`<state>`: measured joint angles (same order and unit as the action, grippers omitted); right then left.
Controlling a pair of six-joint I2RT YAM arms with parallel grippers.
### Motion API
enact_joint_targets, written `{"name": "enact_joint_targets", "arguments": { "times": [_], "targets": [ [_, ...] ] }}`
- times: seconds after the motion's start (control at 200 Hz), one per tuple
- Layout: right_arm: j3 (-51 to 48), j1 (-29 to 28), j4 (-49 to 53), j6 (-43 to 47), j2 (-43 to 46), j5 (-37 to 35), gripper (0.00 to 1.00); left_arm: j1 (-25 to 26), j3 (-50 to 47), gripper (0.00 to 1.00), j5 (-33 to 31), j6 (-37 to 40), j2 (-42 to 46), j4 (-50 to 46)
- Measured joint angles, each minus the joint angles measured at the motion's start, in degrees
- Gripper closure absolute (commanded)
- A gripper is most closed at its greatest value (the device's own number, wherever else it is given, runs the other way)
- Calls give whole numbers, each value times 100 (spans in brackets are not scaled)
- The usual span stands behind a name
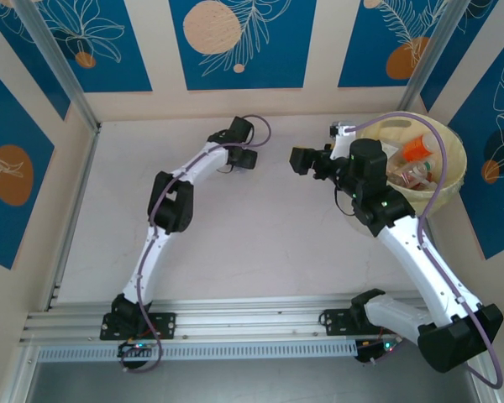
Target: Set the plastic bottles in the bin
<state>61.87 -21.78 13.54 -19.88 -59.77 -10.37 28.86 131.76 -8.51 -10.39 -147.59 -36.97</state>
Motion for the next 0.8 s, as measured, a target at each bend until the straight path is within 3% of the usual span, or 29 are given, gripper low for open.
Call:
{"name": "enact_joint_targets", "arguments": {
  "times": [0.38, 0.585, 0.8],
  "targets": [
    [-90, 0, 105, 17, 116, -306, 1, 13, 0, 72, 0, 90, -15, -59],
    [-92, 7, 105, -4, 116, -343, 1, 17, -872, 96, 402, 219, 577, 50],
    [-234, 81, 61, -87, 116, -310, 1, 22, -2249, 100, 710, 267, 1908, 354]
  ]
}}
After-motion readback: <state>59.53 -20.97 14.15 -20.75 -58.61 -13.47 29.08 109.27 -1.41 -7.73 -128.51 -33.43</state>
